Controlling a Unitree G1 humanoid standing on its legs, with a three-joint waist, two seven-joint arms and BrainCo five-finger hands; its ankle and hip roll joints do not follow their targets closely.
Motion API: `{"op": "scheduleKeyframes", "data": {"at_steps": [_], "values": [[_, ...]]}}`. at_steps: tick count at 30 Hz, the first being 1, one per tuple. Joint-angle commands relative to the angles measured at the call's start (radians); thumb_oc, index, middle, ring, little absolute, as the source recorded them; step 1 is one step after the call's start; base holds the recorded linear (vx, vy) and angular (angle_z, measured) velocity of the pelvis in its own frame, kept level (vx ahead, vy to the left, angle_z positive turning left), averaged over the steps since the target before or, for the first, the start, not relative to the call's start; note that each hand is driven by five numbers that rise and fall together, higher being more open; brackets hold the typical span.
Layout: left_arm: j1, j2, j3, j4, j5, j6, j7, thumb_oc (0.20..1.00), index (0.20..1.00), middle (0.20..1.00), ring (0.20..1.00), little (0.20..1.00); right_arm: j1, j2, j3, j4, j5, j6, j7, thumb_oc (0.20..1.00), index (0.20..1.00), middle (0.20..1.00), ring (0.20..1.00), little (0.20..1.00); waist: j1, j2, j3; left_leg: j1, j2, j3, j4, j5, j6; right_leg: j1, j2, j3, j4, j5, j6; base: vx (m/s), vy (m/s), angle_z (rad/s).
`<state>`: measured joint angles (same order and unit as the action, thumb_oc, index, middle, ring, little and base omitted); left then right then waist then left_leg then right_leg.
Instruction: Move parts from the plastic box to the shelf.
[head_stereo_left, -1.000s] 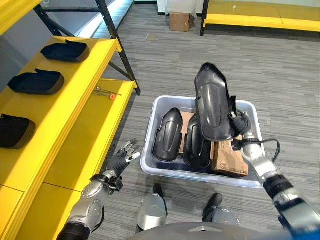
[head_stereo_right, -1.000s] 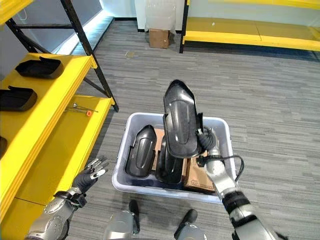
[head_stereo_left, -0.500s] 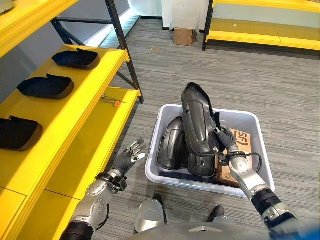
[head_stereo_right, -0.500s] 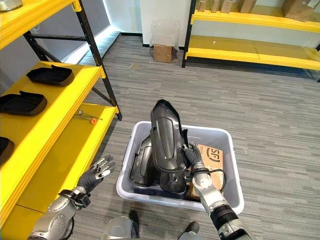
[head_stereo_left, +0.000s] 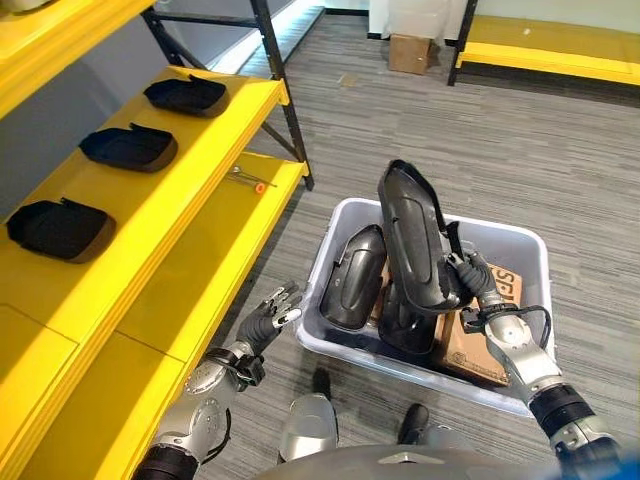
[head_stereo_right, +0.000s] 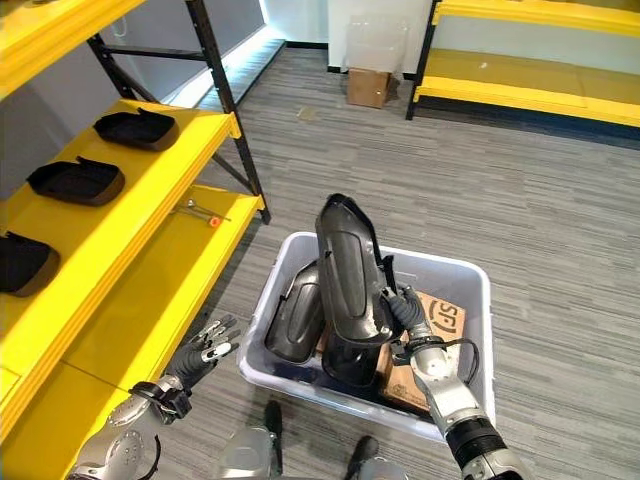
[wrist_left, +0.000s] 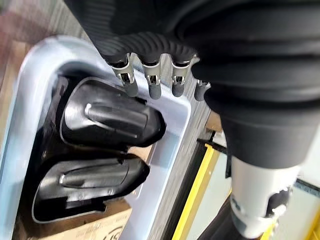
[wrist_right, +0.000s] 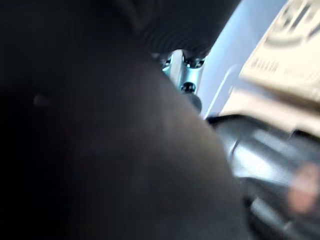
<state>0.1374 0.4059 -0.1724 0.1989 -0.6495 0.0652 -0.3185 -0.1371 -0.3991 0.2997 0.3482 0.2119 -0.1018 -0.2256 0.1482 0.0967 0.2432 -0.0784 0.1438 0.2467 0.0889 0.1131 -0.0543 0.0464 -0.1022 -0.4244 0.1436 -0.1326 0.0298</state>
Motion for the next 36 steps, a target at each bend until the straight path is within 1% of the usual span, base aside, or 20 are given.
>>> {"op": "scheduleKeyframes", "data": {"at_steps": [1, 3, 4, 5, 6, 8, 9, 12, 13, 15, 16, 20, 21, 23, 24, 25, 27, 28, 32, 36], "values": [[-0.005, 0.052, -0.003, -0.085, 0.051, -0.038, -0.088, 1.000, 1.000, 1.000, 1.000, 1.000, -0.074, 0.021, 0.000, -0.106, -0.019, -0.042, -0.075, 0.200, 0.200, 0.200, 0.200, 0.200, -0.044, -0.071, -0.010, 0.021, 0.010, 0.191, 0.094, -0.112, -0.006, 0.038, -0.009, 0.039, -0.070, 0.062, 0.027, -0.07, 0.010, 1.98], [-0.008, 0.051, -0.011, -0.086, 0.058, -0.045, -0.094, 1.000, 1.000, 1.000, 1.000, 1.000, -0.078, 0.018, 0.000, -0.106, -0.038, -0.045, -0.084, 0.200, 0.200, 0.200, 0.200, 0.200, -0.050, -0.074, -0.012, 0.023, 0.031, 0.209, 0.114, -0.118, -0.008, 0.030, -0.017, 0.024, -0.060, 0.060, 0.026, -0.05, 0.031, 1.17], [-0.008, 0.050, -0.018, -0.086, 0.064, -0.054, -0.090, 1.000, 1.000, 1.000, 1.000, 1.000, -0.085, 0.015, 0.004, -0.101, -0.038, -0.049, -0.078, 0.200, 0.200, 0.200, 0.200, 0.200, -0.054, -0.079, -0.014, 0.037, 0.052, 0.207, 0.150, -0.152, -0.019, 0.030, -0.031, 0.016, -0.039, 0.038, 0.033, -0.02, 0.107, 0.21], [-0.012, 0.047, -0.026, -0.092, 0.058, -0.055, -0.074, 1.000, 1.000, 1.000, 1.000, 1.000, -0.099, 0.011, 0.014, -0.105, -0.048, -0.036, -0.074, 0.200, 0.200, 0.200, 0.200, 0.200, -0.061, -0.085, -0.022, 0.048, 0.096, 0.229, 0.197, -0.159, -0.024, 0.015, -0.044, -0.005, -0.018, 0.025, 0.024, -0.02, 0.122, 0.28], [-0.013, 0.046, -0.028, -0.094, 0.055, -0.053, -0.070, 1.000, 1.000, 1.000, 1.000, 1.000, -0.101, 0.011, 0.018, -0.107, -0.048, -0.033, -0.076, 0.200, 0.200, 0.200, 0.200, 0.200, -0.063, -0.085, -0.024, 0.051, 0.106, 0.234, 0.205, -0.156, -0.027, 0.012, -0.046, -0.010, -0.014, 0.021, 0.022, -0.06, 0.120, 0.36], [-0.018, 0.042, -0.039, -0.098, 0.055, -0.049, -0.063, 1.000, 1.000, 1.000, 1.000, 1.000, -0.110, 0.010, 0.033, -0.112, -0.043, -0.018, -0.096, 0.200, 0.200, 0.200, 0.200, 0.200, -0.071, -0.085, -0.036, 0.067, 0.150, 0.251, 0.229, -0.123, -0.042, 0.002, -0.050, -0.020, -0.004, 0.011, 0.014, -0.03, 0.150, 0.51], [-0.022, 0.036, -0.053, -0.102, 0.056, -0.046, -0.054, 1.000, 1.000, 1.000, 1.000, 1.000, -0.124, 0.004, 0.046, -0.114, -0.036, -0.009, -0.107, 0.200, 0.200, 0.200, 0.200, 0.200, -0.076, -0.082, -0.052, 0.085, 0.187, 0.251, 0.239, -0.086, -0.061, -0.014, -0.057, -0.031, 0.010, 0.000, 0.007, -0.03, 0.238, 0.48], [-0.025, 0.030, -0.066, -0.104, 0.064, -0.049, -0.020, 1.000, 1.000, 1.000, 1.000, 1.000, -0.139, -0.002, 0.058, -0.118, -0.010, -0.004, -0.086, 0.200, 0.200, 0.200, 0.200, 0.200, -0.073, -0.067, -0.072, 0.099, 0.195, 0.224, 0.214, -0.062, -0.077, -0.052, -0.075, -0.046, 0.054, -0.020, 0.007, -0.04, 0.356, 0.40], [-0.027, 0.033, -0.073, -0.102, 0.074, -0.057, -0.008, 1.000, 1.000, 1.000, 1.000, 1.000, -0.136, -0.005, 0.058, -0.130, 0.005, -0.002, -0.072, 0.200, 0.200, 0.200, 0.200, 0.200, -0.079, -0.054, -0.075, 0.122, 0.190, 0.243, 0.181, -0.063, -0.079, -0.063, -0.092, -0.066, 0.085, -0.029, 0.012, -0.09, 0.563, 0.27], [-0.031, 0.052, -0.088, -0.112, 0.080, -0.074, 0.018, 1.000, 1.000, 1.000, 1.000, 1.000, -0.121, -0.001, 0.063, -0.151, 0.027, -0.001, -0.053, 0.200, 0.200, 0.200, 0.200, 0.200, -0.078, -0.042, -0.073, 0.137, 0.165, 0.253, 0.142, -0.085, -0.061, -0.059, -0.125, -0.079, 0.129, -0.036, 0.027, -0.14, 0.700, 0.56], [-0.027, 0.059, -0.089, -0.118, 0.093, -0.085, 0.031, 1.000, 1.000, 1.000, 1.000, 1.000, -0.116, 0.005, 0.069, -0.160, 0.033, 0.000, -0.046, 0.200, 0.200, 0.200, 0.200, 0.200, -0.069, -0.041, -0.072, 0.132, 0.141, 0.235, 0.126, -0.101, -0.046, -0.053, -0.137, -0.074, 0.131, -0.029, 0.039, -0.12, 0.572, 0.69], [-0.009, 0.076, -0.081, -0.138, 0.132, -0.108, 0.054, 1.000, 1.000, 1.000, 1.000, 1.000, -0.105, 0.016, 0.078, -0.174, 0.049, 0.000, -0.034, 0.200, 0.200, 0.200, 0.200, 0.200, -0.043, -0.043, -0.065, 0.130, 0.101, 0.201, 0.096, -0.144, -0.014, -0.052, -0.172, -0.069, 0.143, -0.006, 0.067, -0.11, 0.411, 0.72], [0.016, 0.081, -0.070, -0.149, 0.127, -0.124, 0.058, 1.000, 1.000, 1.000, 1.000, 1.000, -0.107, 0.028, 0.082, -0.177, 0.073, 0.005, -0.012, 0.200, 0.200, 0.200, 0.200, 0.200, -0.019, -0.043, -0.058, 0.114, 0.089, 0.187, 0.086, -0.127, 0.007, -0.048, -0.177, -0.074, 0.127, 0.021, 0.069, -0.17, 0.475, 0.68], [0.027, 0.082, -0.062, -0.158, 0.103, -0.132, 0.062, 1.000, 1.000, 1.000, 1.000, 1.000, -0.102, 0.038, 0.087, -0.182, 0.116, 0.022, 0.033, 0.200, 0.200, 0.200, 0.200, 0.200, -0.004, -0.044, -0.058, 0.108, 0.080, 0.172, 0.078, -0.122, 0.013, -0.041, -0.183, -0.076, 0.116, 0.030, 0.080, -0.11, 0.386, 0.40], [0.028, 0.082, -0.061, -0.159, 0.103, -0.133, 0.060, 1.000, 1.000, 1.000, 1.000, 1.000, -0.102, 0.039, 0.088, -0.183, 0.119, 0.025, 0.033, 0.200, 0.200, 0.200, 0.200, 0.200, -0.002, -0.044, -0.058, 0.107, 0.078, 0.169, 0.076, -0.121, 0.014, -0.041, -0.185, -0.077, 0.115, 0.031, 0.082, -0.11, 0.441, 0.44], [0.043, 0.081, -0.054, -0.177, 0.132, -0.128, 0.030, 1.000, 1.000, 1.000, 1.000, 1.000, -0.097, 0.052, 0.097, -0.182, 0.120, 0.031, 0.043, 0.200, 0.200, 0.200, 0.200, 0.200, 0.023, -0.044, -0.057, 0.098, 0.065, 0.145, 0.057, -0.109, 0.020, -0.031, -0.196, -0.080, 0.102, 0.042, 0.100, -0.10, 0.332, 0.60], [0.050, 0.083, -0.054, -0.178, 0.129, -0.125, 0.022, 1.000, 1.000, 1.000, 1.000, 1.000, -0.098, 0.052, 0.101, -0.182, 0.133, 0.033, 0.052, 0.200, 0.200, 0.200, 0.200, 0.200, 0.033, -0.043, -0.058, 0.095, 0.058, 0.138, 0.048, -0.104, 0.022, -0.028, -0.203, -0.084, 0.097, 0.050, 0.107, -0.11, 0.347, 0.44], [0.055, 0.084, -0.052, -0.173, 0.126, -0.125, 0.024, 1.000, 1.000, 1.000, 1.000, 1.000, -0.098, 0.053, 0.104, -0.188, 0.127, 0.034, 0.060, 0.200, 0.200, 0.200, 0.200, 0.200, 0.044, -0.043, -0.059, 0.091, 0.048, 0.130, 0.039, -0.103, 0.027, -0.028, -0.217, -0.088, 0.095, 0.062, 0.114, -0.13, 0.369, 0.23], [0.046, 0.084, -0.055, -0.152, 0.112, -0.145, 0.021, 1.000, 1.000, 1.000, 1.000, 1.000, -0.100, 0.057, 0.105, -0.194, 0.147, 0.039, 0.072, 0.200, 0.200, 0.200, 0.200, 0.200, 0.062, -0.044, -0.060, 0.078, 0.017, 0.121, 0.037, -0.110, 0.045, -0.028, -0.240, -0.087, 0.103, 0.073, 0.120, -0.10, 0.271, 0.46], [0.024, 0.075, -0.063, -0.125, 0.108, -0.139, 0.005, 1.000, 1.000, 1.000, 1.000, 1.000, -0.103, 0.081, 0.098, -0.177, 0.139, 0.030, 0.076, 0.200, 0.200, 0.200, 0.200, 0.200, 0.084, -0.043, -0.067, 0.074, -0.049, 0.084, 0.002, -0.112, 0.076, -0.025, -0.257, -0.059, 0.127, 0.093, 0.128, -0.06, 0.248, 0.26]]}}
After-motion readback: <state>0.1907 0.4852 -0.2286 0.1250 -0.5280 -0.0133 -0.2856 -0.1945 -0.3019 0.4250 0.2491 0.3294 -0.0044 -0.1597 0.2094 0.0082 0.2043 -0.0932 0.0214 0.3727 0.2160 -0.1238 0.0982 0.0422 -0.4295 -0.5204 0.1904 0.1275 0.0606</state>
